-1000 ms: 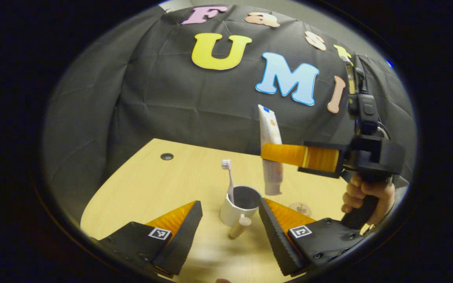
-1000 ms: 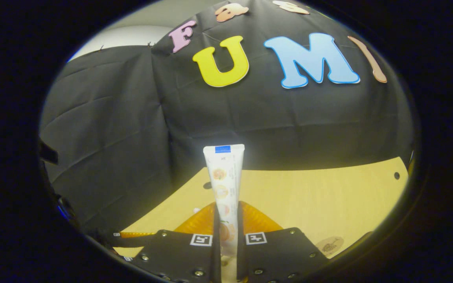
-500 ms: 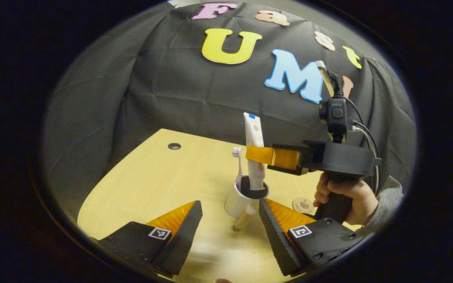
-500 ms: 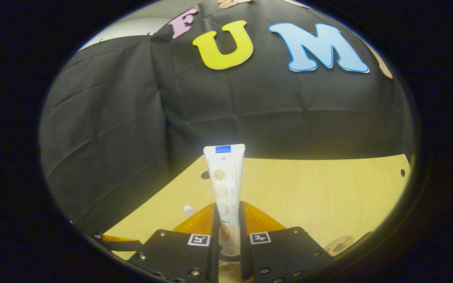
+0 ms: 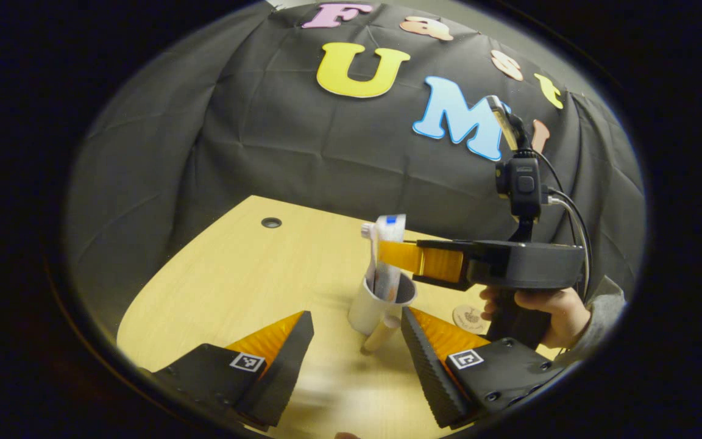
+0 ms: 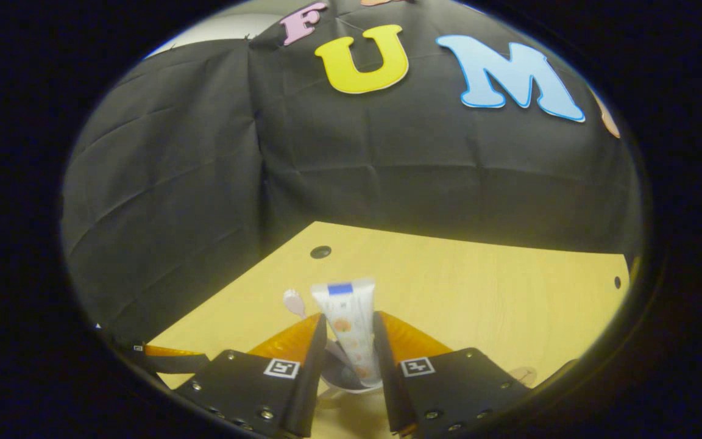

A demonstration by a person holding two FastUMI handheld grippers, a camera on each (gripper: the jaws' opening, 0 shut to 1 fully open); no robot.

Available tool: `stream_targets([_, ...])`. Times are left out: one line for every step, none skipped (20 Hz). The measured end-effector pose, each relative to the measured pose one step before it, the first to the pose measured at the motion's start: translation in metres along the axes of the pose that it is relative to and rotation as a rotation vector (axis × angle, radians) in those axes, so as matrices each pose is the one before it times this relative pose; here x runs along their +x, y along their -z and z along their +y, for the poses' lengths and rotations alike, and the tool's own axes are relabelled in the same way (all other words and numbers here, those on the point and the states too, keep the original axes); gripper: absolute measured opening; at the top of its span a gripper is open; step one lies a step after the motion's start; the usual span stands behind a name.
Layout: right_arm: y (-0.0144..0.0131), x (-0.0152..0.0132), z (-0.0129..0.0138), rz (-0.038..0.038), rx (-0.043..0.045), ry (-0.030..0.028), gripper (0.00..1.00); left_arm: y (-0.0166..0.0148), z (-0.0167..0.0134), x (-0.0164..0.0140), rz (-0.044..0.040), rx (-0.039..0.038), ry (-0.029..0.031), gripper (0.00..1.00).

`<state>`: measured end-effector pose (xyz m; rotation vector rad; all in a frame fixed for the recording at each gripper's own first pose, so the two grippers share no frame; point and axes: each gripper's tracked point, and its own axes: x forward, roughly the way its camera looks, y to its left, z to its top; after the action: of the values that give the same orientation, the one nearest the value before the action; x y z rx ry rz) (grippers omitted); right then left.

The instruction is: Put the toothbrush and toothpaste on the desktop into the cup, then pick up the cup and place it on the coaster on the desktop.

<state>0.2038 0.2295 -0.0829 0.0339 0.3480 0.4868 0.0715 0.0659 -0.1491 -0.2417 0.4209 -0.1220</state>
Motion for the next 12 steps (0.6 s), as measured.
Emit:
stream_targets([-0.00064,-0.00571,0.00105,-0.00619,-0.01187,0.00249,0.42,0.00023,-0.0014,-0.00053,0.00057,0.00073,0.00274,0.94])
stream_targets([-0.00094,-0.00198,0.00066,-0.00414,-0.00957,0.002,0.42,0.0011,-0.00057,-0.00112,0.00307,0.00096,0.00209,0.94])
stream_targets([-0.0023,-0.00426,-0.00078,-0.00568,-0.00615,0.00422,0.42,0.00086,-0.00141,0.00085,0.00417,0.0005,0.00356,0.94])
stream_targets([-0.00094,-0.00503,-0.00021,-0.00809,-0.00324,0.00336,0.42,0.00185,-0.00051,0.001,0.00356,-0.00008,0.00341,0.94])
stream_targets([-0.0041,-0.00502,-0.00071,-0.00992,-0.00262,0.00467,0.42,0.00033,-0.00168,0.00128,0.00084,-0.00107,0.00488,0.94])
stream_targets([-0.00323,-0.00598,-0.00111,-0.00851,-0.002,0.00646,0.42,0.00135,-0.00158,0.00133,0.00349,-0.00051,0.00602,0.94])
stream_targets([-0.00384,-0.0074,-0.00265,-0.00957,-0.00059,0.0059,0.42,0.0008,-0.00238,0.00204,0.00451,0.00135,0.00534,0.94])
stream_targets([-0.00321,-0.00796,-0.00203,-0.01255,0.00078,0.00555,0.42,0.0004,-0.0023,0.00161,0.00625,0.00387,0.00559,0.94])
stream_targets([-0.00485,-0.01011,-0.00215,-0.01859,0.0003,0.00334,0.42,0.00074,-0.00314,0.00488,0.0072,0.0044,0.00644,0.94])
stream_targets([-0.00445,-0.00987,-0.00271,-0.02004,-0.00355,0.00766,0.42,-0.00003,-0.00243,0.00329,0.00622,0.00231,0.00745,0.94])
stream_targets([-0.00416,-0.01045,-0.00724,-0.02385,-0.01024,0.022,0.42,-0.00056,-0.00267,0.00281,0.00425,0.00288,0.00712,0.94])
stream_targets([-0.00477,-0.01148,-0.00886,-0.02474,-0.01591,0.0383,0.41,-0.00144,-0.00336,0.00317,0.00249,0.00526,0.00678,0.94])
